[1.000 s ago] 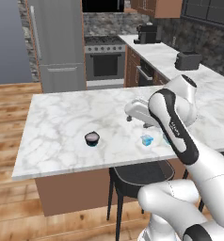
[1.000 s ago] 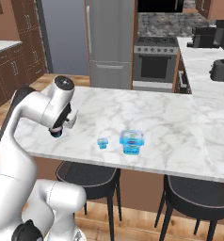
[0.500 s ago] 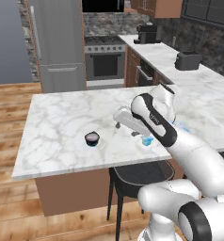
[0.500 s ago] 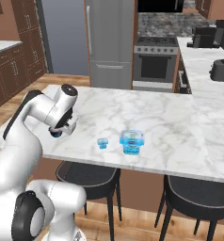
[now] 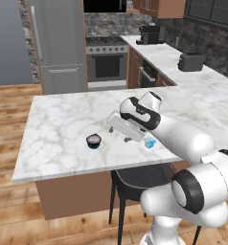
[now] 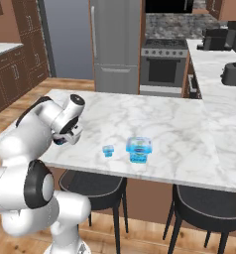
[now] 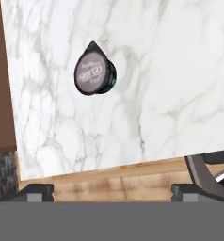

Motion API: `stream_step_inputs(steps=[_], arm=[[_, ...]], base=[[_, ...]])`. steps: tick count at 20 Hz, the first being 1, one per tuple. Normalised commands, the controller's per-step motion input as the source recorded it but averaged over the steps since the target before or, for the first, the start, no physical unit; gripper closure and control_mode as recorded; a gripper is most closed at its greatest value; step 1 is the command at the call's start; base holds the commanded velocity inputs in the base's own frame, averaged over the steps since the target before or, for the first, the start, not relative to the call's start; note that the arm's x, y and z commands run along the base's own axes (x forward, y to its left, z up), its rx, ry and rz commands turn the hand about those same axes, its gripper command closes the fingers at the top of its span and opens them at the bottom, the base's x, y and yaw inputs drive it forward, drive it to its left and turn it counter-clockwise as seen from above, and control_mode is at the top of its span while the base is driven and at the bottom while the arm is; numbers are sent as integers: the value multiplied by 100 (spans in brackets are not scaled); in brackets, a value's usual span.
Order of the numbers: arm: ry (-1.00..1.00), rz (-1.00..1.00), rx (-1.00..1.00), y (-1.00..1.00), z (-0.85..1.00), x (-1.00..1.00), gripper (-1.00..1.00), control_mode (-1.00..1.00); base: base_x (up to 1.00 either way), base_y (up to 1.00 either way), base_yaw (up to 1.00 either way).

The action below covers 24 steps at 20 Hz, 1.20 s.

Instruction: Stack the yogurt containers by placing the smaller containers on top of the larger containers.

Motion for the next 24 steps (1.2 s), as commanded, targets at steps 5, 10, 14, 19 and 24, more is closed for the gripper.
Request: stream_step_inputs(steps=[5, 10, 14, 19, 24], arm=[[0, -13, 7, 19, -27, 23, -100, -100], [0, -16, 2, 21, -24, 26, -100, -100], [0, -17, 0, 22, -31, 31, -100, -100], [0, -16, 1, 18, -29, 29, -100, -100], [0, -14, 3, 10, -28, 25, -100, -100]], base=[[0, 0, 0], [0, 0, 0], [0, 0, 0], [0, 0, 0], [0, 0, 0]])
